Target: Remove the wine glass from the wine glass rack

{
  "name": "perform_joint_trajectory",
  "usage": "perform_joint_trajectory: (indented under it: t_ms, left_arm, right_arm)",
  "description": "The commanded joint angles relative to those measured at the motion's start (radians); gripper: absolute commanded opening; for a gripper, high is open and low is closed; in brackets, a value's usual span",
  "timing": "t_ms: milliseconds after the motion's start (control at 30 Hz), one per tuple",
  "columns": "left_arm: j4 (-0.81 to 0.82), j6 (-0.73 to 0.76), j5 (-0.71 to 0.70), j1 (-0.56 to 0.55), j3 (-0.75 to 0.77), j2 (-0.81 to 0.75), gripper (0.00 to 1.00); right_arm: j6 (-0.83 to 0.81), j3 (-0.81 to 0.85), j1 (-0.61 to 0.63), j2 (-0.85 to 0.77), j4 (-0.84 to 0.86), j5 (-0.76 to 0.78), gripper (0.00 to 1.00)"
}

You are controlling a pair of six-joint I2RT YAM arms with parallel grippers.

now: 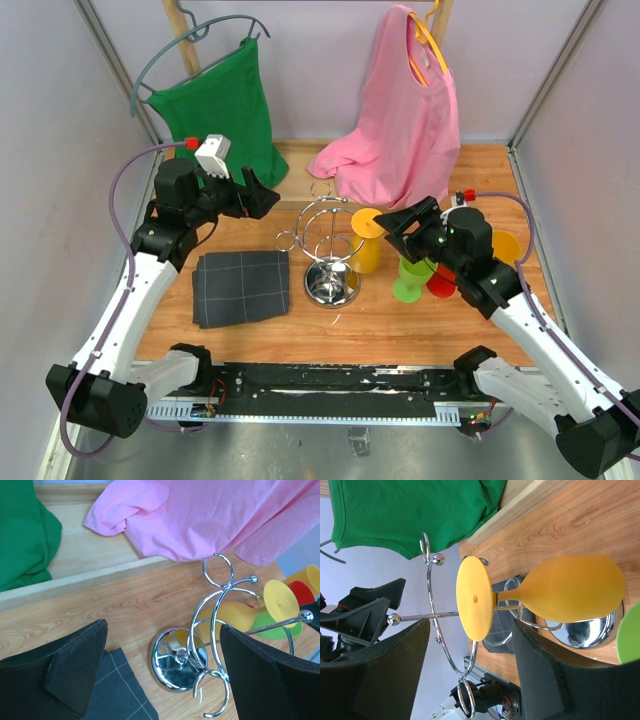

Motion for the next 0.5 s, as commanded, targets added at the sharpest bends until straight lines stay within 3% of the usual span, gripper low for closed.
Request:
perform_joint_trajectory:
  t_ms: [0,200,467]
  left_arm:
    - [0.007,0.014,0.025,0.007,0.049,0.015,0.99]
    - [0.002,0.026,0.03,0.008,0.06,0.029,0.99]
    - [0.007,0.025,0.034,0.008,0.064,0.04,0.99]
  right_arm:
    - [0.034,-0.032,-0.012,-0.003,0.069,0.019,0.63]
    - [0.038,-0.041,-0.014,-0.001,0.085,0.021,0.45]
    - [0.054,-0.06,-0.019,0.0,0.108,0.014,0.36]
